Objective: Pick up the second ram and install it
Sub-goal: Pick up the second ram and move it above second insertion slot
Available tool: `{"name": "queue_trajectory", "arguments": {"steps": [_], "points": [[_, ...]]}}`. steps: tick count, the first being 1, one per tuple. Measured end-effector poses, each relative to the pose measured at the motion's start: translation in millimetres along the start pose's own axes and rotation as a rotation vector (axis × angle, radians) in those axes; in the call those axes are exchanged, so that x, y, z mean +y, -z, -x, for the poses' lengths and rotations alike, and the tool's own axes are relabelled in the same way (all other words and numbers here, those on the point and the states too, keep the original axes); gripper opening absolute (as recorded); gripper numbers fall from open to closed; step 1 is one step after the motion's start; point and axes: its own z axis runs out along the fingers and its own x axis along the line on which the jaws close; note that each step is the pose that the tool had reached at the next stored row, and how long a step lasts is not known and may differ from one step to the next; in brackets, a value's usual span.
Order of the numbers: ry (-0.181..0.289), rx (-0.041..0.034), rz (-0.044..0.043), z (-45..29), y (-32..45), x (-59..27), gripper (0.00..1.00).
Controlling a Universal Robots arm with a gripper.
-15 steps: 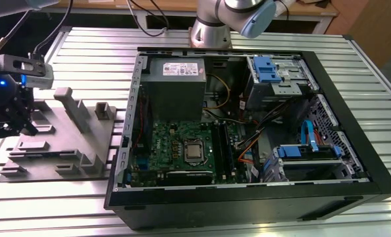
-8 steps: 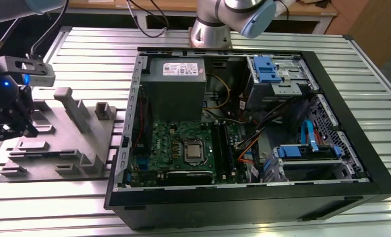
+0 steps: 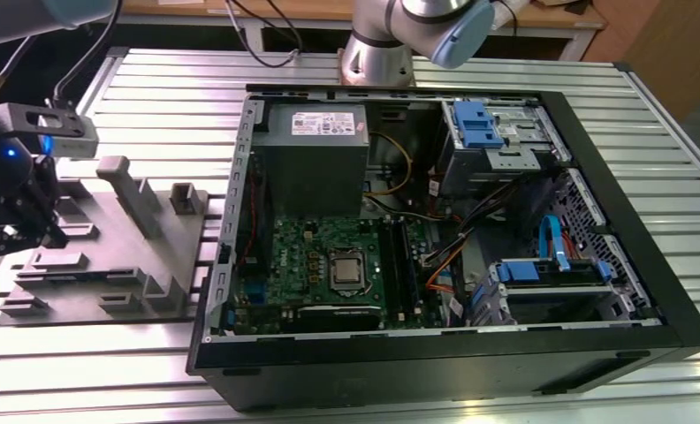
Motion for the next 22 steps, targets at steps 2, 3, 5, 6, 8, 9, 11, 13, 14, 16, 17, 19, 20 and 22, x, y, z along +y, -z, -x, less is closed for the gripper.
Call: {"name": "queue_trajectory", "arguments": {"steps": [2, 3, 5, 6, 8, 9, 11, 13, 14, 16, 17, 19, 20, 22], "points": [[0.0, -0.0001, -0.0001, -3.6, -1.1, -0.1, 0.1], [0.0, -0.0002, -0.0001, -5.4, -1.8, -0.1, 0.1], [0.0, -0.0004, -0.0001, -8.9, -3.8, -0.2, 0.1], [0.0, -0.0004, 0.0, -10.6, -4.8, -0.2, 0.1], [0.0, -0.0008, 0.0, -13.8, -6.9, -0.3, 0.1], [0.0, -0.0008, 0.0, -14.9, -7.6, -0.4, 0.1], [0.0, -0.0008, 0.0, -16.9, -9.2, -0.4, 0.1], [0.0, -0.0009, -0.0001, -17.8, -10.6, -0.5, 0.1], [0.0, -0.0009, -0.0001, -17.8, -10.9, -0.6, 0.1], [0.0, -0.0008, 0.0001, -18.0, -11.6, -0.9, 0.1], [0.0, -0.0008, 0.0001, -18.0, -12.2, -1.3, 0.1], [0.0, -0.001, -0.0002, -18.1, -14.0, -1.9, 0.1], [0.0, -0.0009, -0.0001, -18.1, -14.8, -2.1, 0.1], [0.0, -0.0008, 0.0, -18.6, -16.7, -2.2, 0.1]]}}
